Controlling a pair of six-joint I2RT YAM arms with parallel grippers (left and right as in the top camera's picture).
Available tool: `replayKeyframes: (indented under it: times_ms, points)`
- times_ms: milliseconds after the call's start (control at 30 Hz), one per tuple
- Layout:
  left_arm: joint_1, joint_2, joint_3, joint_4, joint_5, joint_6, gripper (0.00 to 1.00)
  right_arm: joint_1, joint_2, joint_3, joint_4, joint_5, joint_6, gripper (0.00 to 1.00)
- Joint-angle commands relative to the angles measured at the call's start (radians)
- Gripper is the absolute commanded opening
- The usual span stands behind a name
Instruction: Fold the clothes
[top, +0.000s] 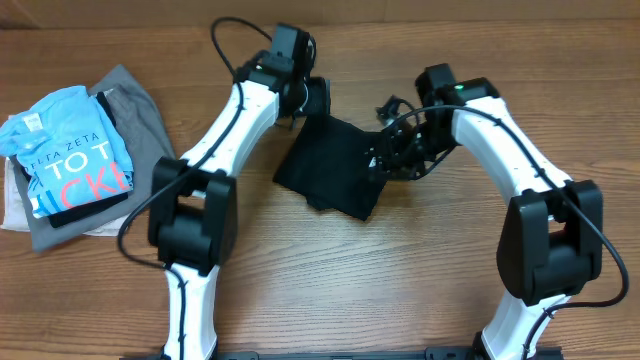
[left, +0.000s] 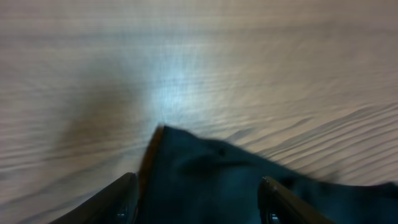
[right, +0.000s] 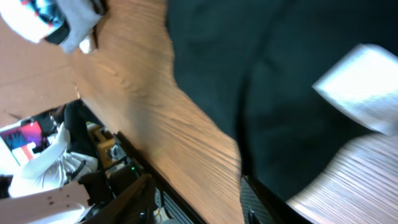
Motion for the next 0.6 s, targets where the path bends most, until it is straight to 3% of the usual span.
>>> replayKeyframes:
  times_ms: [0, 233, 433, 567]
  points:
    - [0.001, 0.078, 0.000, -0.023, 0.082, 0.023, 0.65, 0.045, -0.011, -0.051, 0.034, -0.048, -0.023, 0.49]
    - [-0.002, 0.127, -0.003, -0.159, 0.018, 0.046, 0.65, 0.063, -0.006, -0.253, 0.217, -0.011, 0.048, 0.49]
    - [-0.002, 0.127, -0.003, -0.428, 0.013, 0.045, 0.61, 0.038, -0.006, -0.298, 0.307, 0.345, 0.143, 0.49]
    - [-0.003, 0.127, -0.003, -0.629, 0.013, 0.045, 0.60, -0.003, -0.006, -0.297, 0.406, 0.463, 0.143, 0.49]
